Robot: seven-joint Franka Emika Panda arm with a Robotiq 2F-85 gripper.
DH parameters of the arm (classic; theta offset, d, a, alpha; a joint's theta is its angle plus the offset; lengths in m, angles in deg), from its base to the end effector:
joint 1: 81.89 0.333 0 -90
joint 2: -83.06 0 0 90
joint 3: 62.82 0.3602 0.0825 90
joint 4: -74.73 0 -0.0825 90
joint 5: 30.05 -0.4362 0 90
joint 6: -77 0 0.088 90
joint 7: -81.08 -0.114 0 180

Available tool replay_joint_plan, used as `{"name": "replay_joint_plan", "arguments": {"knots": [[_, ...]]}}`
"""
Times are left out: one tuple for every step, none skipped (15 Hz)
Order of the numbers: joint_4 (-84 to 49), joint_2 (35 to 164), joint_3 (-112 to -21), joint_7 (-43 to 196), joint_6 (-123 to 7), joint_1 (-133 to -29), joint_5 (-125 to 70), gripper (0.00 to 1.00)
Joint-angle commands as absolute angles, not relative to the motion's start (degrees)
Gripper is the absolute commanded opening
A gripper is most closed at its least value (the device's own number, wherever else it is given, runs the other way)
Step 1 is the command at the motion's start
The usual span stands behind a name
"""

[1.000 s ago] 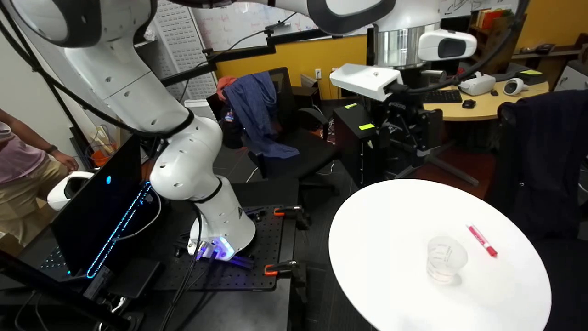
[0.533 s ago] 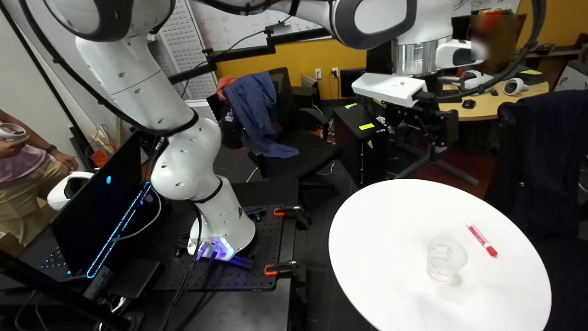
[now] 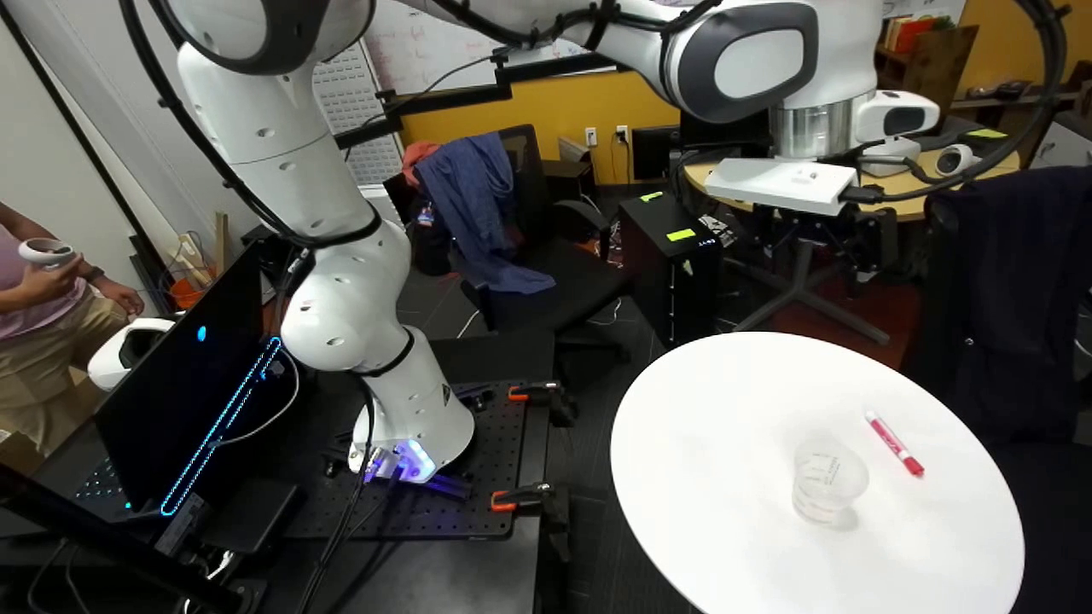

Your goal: Get the marker from the table and place it in the colorless cup

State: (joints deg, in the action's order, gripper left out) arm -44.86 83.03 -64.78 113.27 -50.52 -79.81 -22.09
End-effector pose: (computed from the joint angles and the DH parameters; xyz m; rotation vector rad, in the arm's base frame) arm 0.6056 -0.0038 0.4494 2.8360 0.9413 0.1517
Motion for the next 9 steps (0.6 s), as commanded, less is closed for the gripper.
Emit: {"name": "replay_joint_plan", "arguments": {"knots": [[-40.4,87.6,-63.5,120.6,-51.7,-80.4,-23.7,1.00],[-39.1,89.0,-63.2,122.1,-51.2,-80.5,-23.7,1.00],[-38.0,90.0,-62.9,123.5,-50.7,-80.7,-24.1,1.00],[-36.6,91.8,-62.7,124.4,-50.5,-80.9,-24.1,1.00],[-35.6,93.0,-62.5,124.9,-50.7,-81.0,-24.2,1.00],[-34.7,94.2,-62.2,125.2,-50.5,-81.1,-24.2,1.00],[-33.6,95.6,-62.1,125.2,-50.6,-81.3,-24.1,1.00],[-32.5,97.3,-62.0,125.1,-50.4,-81.5,-23.9,1.00],[-31.8,98.5,-61.9,125.1,-50.3,-81.7,-23.9,1.00]]}}
